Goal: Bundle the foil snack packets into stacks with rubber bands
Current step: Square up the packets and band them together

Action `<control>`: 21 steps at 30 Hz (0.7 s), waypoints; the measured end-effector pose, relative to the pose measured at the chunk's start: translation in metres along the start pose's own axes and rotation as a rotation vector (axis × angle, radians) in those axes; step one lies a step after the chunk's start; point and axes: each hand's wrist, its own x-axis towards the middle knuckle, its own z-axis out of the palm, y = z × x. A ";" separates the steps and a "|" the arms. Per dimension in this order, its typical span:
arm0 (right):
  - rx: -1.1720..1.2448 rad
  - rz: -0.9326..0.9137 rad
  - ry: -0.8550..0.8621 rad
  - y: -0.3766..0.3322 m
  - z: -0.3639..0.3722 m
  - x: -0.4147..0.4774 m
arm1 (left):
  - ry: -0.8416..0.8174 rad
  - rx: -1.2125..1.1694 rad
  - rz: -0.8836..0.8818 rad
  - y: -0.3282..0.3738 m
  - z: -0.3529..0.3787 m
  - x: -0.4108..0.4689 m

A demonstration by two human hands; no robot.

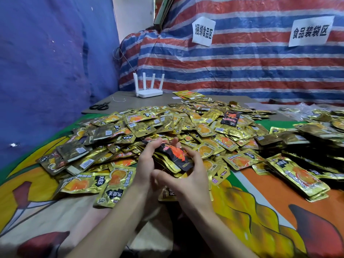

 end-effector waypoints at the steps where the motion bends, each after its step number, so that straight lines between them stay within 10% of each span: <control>1: 0.013 -0.006 0.008 -0.001 0.000 0.002 | -0.022 -0.007 -0.014 0.000 -0.001 0.000; 21: 0.455 0.292 0.073 -0.010 -0.041 0.018 | -0.343 0.841 0.208 -0.002 -0.017 -0.002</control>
